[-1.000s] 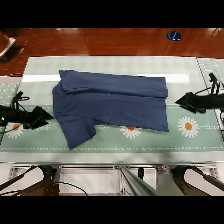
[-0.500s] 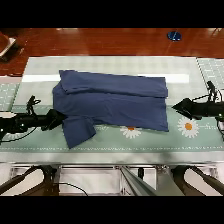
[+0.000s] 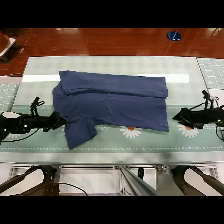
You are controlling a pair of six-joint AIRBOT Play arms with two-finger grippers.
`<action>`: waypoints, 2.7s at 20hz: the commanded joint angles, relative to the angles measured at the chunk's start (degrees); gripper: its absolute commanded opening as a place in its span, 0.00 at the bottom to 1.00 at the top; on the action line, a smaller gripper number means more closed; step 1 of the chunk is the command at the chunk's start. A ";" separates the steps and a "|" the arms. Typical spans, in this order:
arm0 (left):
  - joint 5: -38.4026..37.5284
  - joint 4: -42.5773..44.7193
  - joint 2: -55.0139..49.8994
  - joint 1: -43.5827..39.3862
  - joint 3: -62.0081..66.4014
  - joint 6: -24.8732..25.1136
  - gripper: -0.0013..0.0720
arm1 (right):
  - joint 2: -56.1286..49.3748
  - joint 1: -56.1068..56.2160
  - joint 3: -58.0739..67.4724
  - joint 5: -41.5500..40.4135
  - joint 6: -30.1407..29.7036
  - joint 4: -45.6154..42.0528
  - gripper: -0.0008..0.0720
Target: Fold the shirts.
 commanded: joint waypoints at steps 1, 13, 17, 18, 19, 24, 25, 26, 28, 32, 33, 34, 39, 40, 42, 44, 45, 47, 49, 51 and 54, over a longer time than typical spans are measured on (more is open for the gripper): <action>-0.17 -0.17 -0.04 -0.04 -0.02 0.13 0.04 | -0.20 0.02 -3.10 2.34 1.99 -2.51 0.58; -4.15 -0.17 0.09 0.57 3.74 0.79 0.04 | -10.05 10.80 2.45 -1.92 -7.80 14.08 0.06; -10.23 -0.33 0.02 2.91 16.63 -0.17 0.04 | -10.08 8.24 12.61 3.43 -8.02 11.50 0.06; -9.79 -0.33 -0.28 2.45 19.69 -1.95 0.04 | -10.27 8.24 14.93 2.80 -8.00 11.23 0.06; -9.18 -0.31 -1.33 1.53 23.04 -2.73 0.04 | -11.06 8.39 17.35 2.54 -7.98 10.84 0.06; -5.99 -0.31 -16.33 -5.14 42.12 -8.44 0.04 | -20.15 9.16 29.64 -0.74 -6.93 13.44 0.06; -6.05 -0.31 -20.06 -5.86 46.49 -10.14 0.04 | -22.36 9.20 32.33 -1.11 -6.80 14.23 0.06; -6.23 -0.31 -23.76 -6.49 50.82 -11.87 0.04 | -24.65 9.20 34.84 -1.18 -6.73 15.54 0.06; -6.25 -0.31 -30.67 -7.76 59.06 -15.61 0.04 | -29.03 9.20 39.26 -1.18 -5.99 16.85 0.06; -6.25 -0.31 -40.74 -9.66 70.38 -18.40 0.04 | -36.81 9.20 45.55 -1.84 -5.62 19.96 0.06; -6.25 -0.33 -42.16 -9.97 71.54 -18.38 0.04 | -38.47 9.20 46.64 -2.29 -4.85 19.96 0.06; -6.19 -0.35 -43.15 -10.32 71.89 -18.32 0.05 | -39.87 9.20 47.41 -2.62 -4.52 20.15 0.07; -18.16 1.31 -43.43 -6.82 75.23 -19.50 0.71 | -39.85 6.88 49.27 -0.02 -6.25 16.41 0.58; -22.51 5.16 -42.86 -4.59 76.76 -22.91 0.71 | -38.69 5.29 49.29 -0.22 -4.94 14.58 0.58; -29.31 14.53 -39.47 -0.81 76.15 -24.30 0.71 | -37.16 1.70 49.29 0.22 -2.47 11.85 0.58; -28.76 17.11 -33.29 1.49 70.36 -20.96 0.71 | -37.22 -0.92 48.78 2.69 -0.55 9.75 0.58; -25.07 16.81 -28.96 1.79 65.29 -19.10 0.71 | -37.24 -1.31 47.84 2.80 -0.04 9.35 0.58; -14.36 12.70 -19.34 1.09 53.55 -15.10 0.71 | -37.27 -0.79 45.35 1.38 0.17 9.53 0.58; -3.50 5.57 -8.90 -1.11 40.76 -10.05 0.71 | -38.34 0.76 44.61 0.98 0.24 9.97 0.58; 2.95 2.45 -0.33 -4.44 30.97 -7.21 0.71 | -40.28 2.40 44.61 1.60 0.22 12.72 0.58; 4.28 2.43 4.72 -9.01 25.16 -6.82 0.71 | -42.56 5.44 44.61 1.66 -0.55 17.20 0.58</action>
